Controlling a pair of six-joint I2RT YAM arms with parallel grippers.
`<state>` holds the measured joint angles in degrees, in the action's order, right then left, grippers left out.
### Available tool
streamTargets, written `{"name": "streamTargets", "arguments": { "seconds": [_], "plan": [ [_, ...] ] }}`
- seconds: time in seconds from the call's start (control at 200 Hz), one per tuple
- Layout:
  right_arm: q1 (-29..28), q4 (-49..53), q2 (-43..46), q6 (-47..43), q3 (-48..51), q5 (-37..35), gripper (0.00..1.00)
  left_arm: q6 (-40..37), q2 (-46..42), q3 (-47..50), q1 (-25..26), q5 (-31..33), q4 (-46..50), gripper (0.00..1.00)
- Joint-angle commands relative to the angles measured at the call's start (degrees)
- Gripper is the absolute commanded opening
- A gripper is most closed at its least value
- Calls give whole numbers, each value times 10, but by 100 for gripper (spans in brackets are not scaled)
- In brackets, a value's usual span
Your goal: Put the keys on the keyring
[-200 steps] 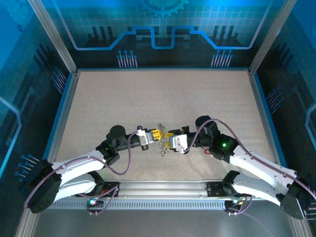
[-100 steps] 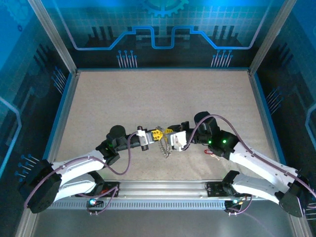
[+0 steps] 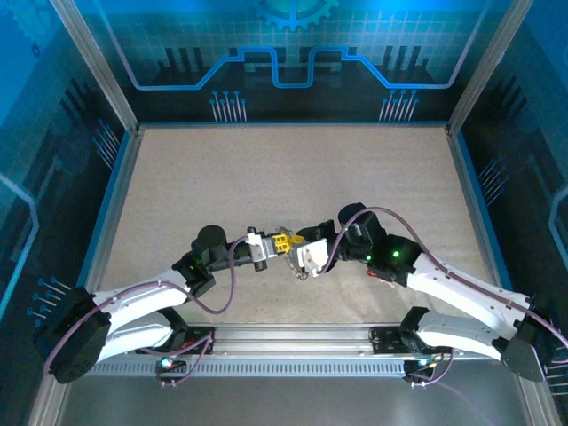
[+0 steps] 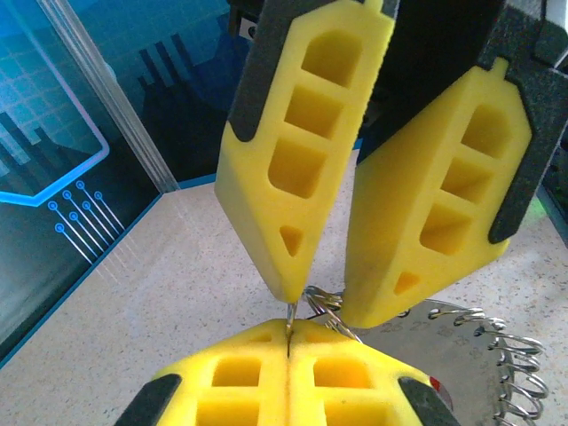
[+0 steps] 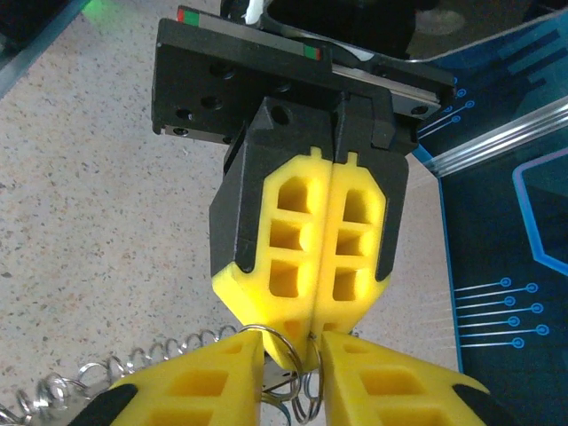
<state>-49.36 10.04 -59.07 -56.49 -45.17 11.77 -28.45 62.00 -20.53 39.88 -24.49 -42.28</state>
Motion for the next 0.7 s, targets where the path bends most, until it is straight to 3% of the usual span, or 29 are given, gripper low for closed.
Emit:
{"name": "streamTargets", "arguments": {
  "seconds": [0.0,0.395,0.695],
  "plan": [
    [-13,23,-4,-37,-7,-23,23,5,-4,-19,0,-13,-25,0],
    [-19,10,24,-49,12,-43,32,3,-3,-22,-1,-9,-21,0],
    [-21,-9,38,-55,26,-42,25,2,7,-27,0,-10,-23,0]
  ]
}}
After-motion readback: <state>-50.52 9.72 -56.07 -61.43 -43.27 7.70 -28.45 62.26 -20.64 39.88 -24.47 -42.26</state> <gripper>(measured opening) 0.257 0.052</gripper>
